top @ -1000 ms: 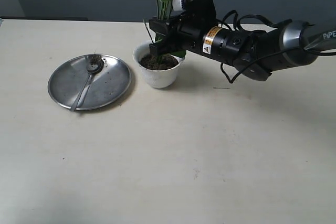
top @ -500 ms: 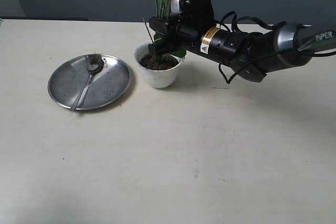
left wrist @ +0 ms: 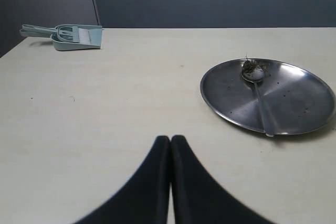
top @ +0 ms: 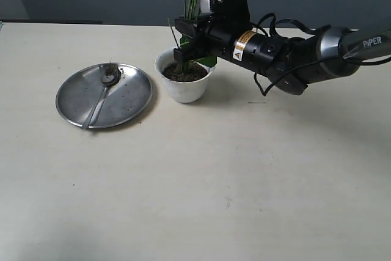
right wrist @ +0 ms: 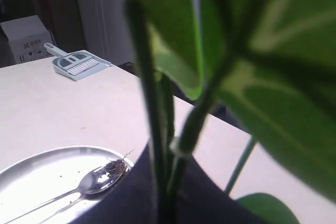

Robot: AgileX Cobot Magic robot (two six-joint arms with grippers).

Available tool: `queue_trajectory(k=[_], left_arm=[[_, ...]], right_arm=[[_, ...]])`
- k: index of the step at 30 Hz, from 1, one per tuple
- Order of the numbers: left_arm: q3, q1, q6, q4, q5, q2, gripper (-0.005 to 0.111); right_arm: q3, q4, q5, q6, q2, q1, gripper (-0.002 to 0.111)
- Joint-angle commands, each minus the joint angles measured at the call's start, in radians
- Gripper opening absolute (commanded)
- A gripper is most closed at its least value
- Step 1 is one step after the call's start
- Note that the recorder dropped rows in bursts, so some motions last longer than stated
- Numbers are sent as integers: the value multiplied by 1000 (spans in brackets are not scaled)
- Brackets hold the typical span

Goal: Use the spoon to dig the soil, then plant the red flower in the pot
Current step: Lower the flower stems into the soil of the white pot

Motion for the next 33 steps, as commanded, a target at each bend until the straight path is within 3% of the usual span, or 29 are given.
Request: queue_trajectory(k=[1, 12, 33], left_arm=[[5, -5, 0, 0, -9, -5, 0], [5, -5, 0, 0, -9, -5, 0], [5, -5, 1, 0, -9, -5, 0]], right_arm=[[19, -66, 163, 31, 46, -5, -1], [16, -70, 244, 33, 44, -5, -1], [16, -142, 226, 89, 44, -5, -1]])
